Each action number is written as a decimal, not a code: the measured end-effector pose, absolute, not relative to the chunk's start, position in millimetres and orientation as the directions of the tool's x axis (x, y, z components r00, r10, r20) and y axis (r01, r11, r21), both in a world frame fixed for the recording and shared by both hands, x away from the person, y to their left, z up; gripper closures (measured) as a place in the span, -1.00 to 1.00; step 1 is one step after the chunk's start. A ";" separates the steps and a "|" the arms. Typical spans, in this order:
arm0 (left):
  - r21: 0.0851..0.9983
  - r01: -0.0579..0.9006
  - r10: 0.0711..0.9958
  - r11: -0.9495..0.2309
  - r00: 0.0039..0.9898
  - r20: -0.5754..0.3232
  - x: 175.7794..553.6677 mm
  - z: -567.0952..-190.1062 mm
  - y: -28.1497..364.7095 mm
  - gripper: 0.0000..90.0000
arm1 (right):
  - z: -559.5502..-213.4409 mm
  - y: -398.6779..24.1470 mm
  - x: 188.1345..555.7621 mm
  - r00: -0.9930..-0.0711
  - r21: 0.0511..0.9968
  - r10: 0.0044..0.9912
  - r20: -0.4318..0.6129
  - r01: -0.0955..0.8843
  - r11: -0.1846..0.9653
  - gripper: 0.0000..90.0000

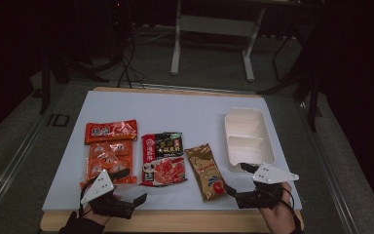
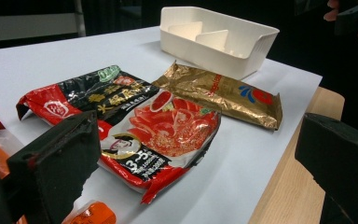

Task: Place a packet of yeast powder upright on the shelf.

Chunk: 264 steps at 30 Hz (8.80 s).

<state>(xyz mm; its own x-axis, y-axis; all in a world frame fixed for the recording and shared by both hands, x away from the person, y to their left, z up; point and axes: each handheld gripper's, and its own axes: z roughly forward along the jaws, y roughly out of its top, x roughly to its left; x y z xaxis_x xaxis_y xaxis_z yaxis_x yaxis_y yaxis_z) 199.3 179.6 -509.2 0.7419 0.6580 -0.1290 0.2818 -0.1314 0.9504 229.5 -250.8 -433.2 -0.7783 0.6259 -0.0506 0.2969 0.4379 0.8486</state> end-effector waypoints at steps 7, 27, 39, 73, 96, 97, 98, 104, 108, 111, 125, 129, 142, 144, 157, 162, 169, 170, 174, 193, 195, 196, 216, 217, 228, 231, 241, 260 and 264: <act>0.950 0.283 0.654 -0.130 0.745 -0.132 198.8 -509.0 178.8 -0.99 | -424.1 -241.9 234.7 -0.781 0.865 0.622 -0.047 0.280 0.417 -0.78; 0.946 0.301 0.657 -0.122 0.739 -0.151 198.7 -508.4 180.0 -0.99 | -410.9 -218.4 304.7 -0.762 0.845 0.648 -0.005 0.343 0.410 -0.73; 0.944 0.298 0.649 -0.140 0.748 -0.139 198.2 -508.6 178.7 -0.99 | -436.2 -191.3 351.6 -0.730 0.791 0.681 0.051 0.446 0.419 -0.59; 0.942 0.299 0.642 -0.153 0.754 -0.135 197.6 -508.5 177.3 -0.99 | -515.2 -142.6 403.0 -0.524 0.471 0.851 -0.007 0.749 0.465 -0.23; 0.940 0.302 0.647 -0.162 0.752 -0.130 198.0 -509.4 176.5 -0.99 | -488.8 -151.3 389.0 -0.655 0.564 0.753 0.053 0.642 0.519 0.94; 0.940 0.301 0.647 -0.162 0.751 -0.129 198.0 -509.4 176.4 -0.99 | -486.2 -152.9 387.7 -0.659 0.575 0.751 0.046 0.632 0.520 0.94; 0.940 0.302 0.647 -0.161 0.751 -0.130 198.0 -509.4 176.3 -0.99 | -483.5 -153.9 386.3 -0.661 0.580 0.749 0.039 0.625 0.522 0.94; 0.938 0.307 0.649 -0.160 0.749 -0.135 199.0 -510.1 176.3 -0.99 | -463.5 -158.2 373.6 -0.684 0.635 0.728 0.048 0.583 0.506 0.95; 0.939 0.305 0.650 -0.160 0.748 -0.133 198.7 -509.8 176.8 -0.99 | -451.0 -157.7 360.9 -0.703 0.676 0.709 0.050 0.546 0.494 0.95; 0.938 0.307 0.651 -0.159 0.747 -0.135 199.0 -510.2 176.5 -0.99 | -441.6 -156.9 353.9 -0.718 0.695 0.695 0.042 0.520 0.496 0.95; 0.935 0.310 0.653 -0.172 0.747 -0.127 199.3 -510.9 175.6 -0.99 | -398.7 -165.4 331.7 -0.784 0.769 0.618 0.053 0.427 0.476 0.95; 0.935 0.310 0.655 -0.171 0.745 -0.127 199.4 -510.9 175.8 -0.99 | -384.6 -170.1 331.7 -0.793 0.796 0.607 0.052 0.400 0.454 0.95; 0.935 0.312 0.655 -0.169 0.744 -0.130 199.6 -511.1 176.1 -0.99 | -356.3 -175.4 342.9 -0.818 0.853 0.572 0.056 0.337 0.398 0.95; 0.934 0.313 0.654 -0.172 0.745 -0.129 199.8 -511.4 175.8 -0.99 | -352.7 -175.4 345.8 -0.818 0.863 0.573 0.041 0.318 0.393 0.94; 0.934 0.314 0.656 -0.169 0.743 -0.132 200.0 -511.4 176.0 -0.99 | -330.9 -185.9 367.0 -0.792 0.890 0.610 0.029 0.298 0.345 0.94; 0.934 0.315 0.656 -0.168 0.743 -0.132 200.1 -511.5 176.3 -0.99 | -321.4 -194.3 379.2 -0.770 0.897 0.638 0.028 0.301 0.323 0.95; 0.934 0.316 0.656 -0.168 0.743 -0.133 200.2 -511.6 176.3 -0.99 | -307.6 -209.2 393.3 -0.739 0.905 0.673 0.026 0.304 0.299 0.95; 0.934 0.316 0.656 -0.168 0.743 -0.133 200.2 -511.7 176.3 -0.99 | -305.4 -211.9 395.6 -0.731 0.906 0.682 0.022 0.304 0.296 0.95; 0.933 0.317 0.657 -0.169 0.742 -0.133 200.4 -511.8 176.5 -0.99 | -297.8 -224.1 405.4 -0.711 0.912 0.703 0.022 0.303 0.278 0.94; 0.932 0.322 0.658 -0.168 0.741 -0.137 200.9 -512.8 176.0 -0.99 | -310.5 -287.2 456.8 -0.625 0.924 0.773 0.110 0.351 0.152 0.94; 0.932 0.322 0.658 -0.167 0.740 -0.138 200.7 -512.8 175.8 -0.99 | -315.9 -294.0 462.3 -0.616 0.924 0.779 0.118 0.356 0.141 0.94; 0.932 0.322 0.658 -0.167 0.740 -0.138 200.7 -512.8 175.8 -0.99 | -315.9 -294.0 462.3 -0.616 0.924 0.779 0.118 0.356 0.141 0.94; 0.929 0.333 0.664 -0.162 0.733 -0.147 199.0 -513.8 178.1 -0.99 | -365.0 -320.7 504.1 -0.614 0.961 0.782 0.108 0.267 0.077 0.93; 0.929 0.333 0.665 -0.162 0.732 -0.146 198.9 -513.8 178.1 -0.99 | -367.7 -320.8 505.0 -0.618 0.962 0.780 0.101 0.261 0.082 0.93; 0.928 0.333 0.665 -0.166 0.733 -0.144 198.4 -513.9 178.1 -0.99 | -384.0 -315.6 510.0 -0.627 0.951 0.773 0.096 0.287 0.115 0.93; 0.928 0.333 0.664 -0.166 0.734 -0.144 198.4 -513.7 178.4 -0.99 | -385.3 -311.5 510.5 -0.634 0.943 0.765 0.112 0.311 0.119 0.93; 0.929 0.331 0.664 -0.165 0.734 -0.144 198.2 -513.4 178.5 -0.99 | -399.3 -309.7 506.9 -0.604 0.899 0.779 0.171 0.419 0.127 0.93; 0.929 0.330 0.665 -0.167 0.733 -0.141 198.6 -513.6 177.3 -0.99 | -383.9 -332.5 484.1 -0.537 0.900 0.825 0.177 0.427 0.085 0.45; 0.928 0.333 0.664 -0.168 0.734 -0.143 198.9 -513.9 176.7 -0.99 | -375.0 -329.1 474.9 -0.553 0.908 0.819 0.153 0.405 0.103 0.39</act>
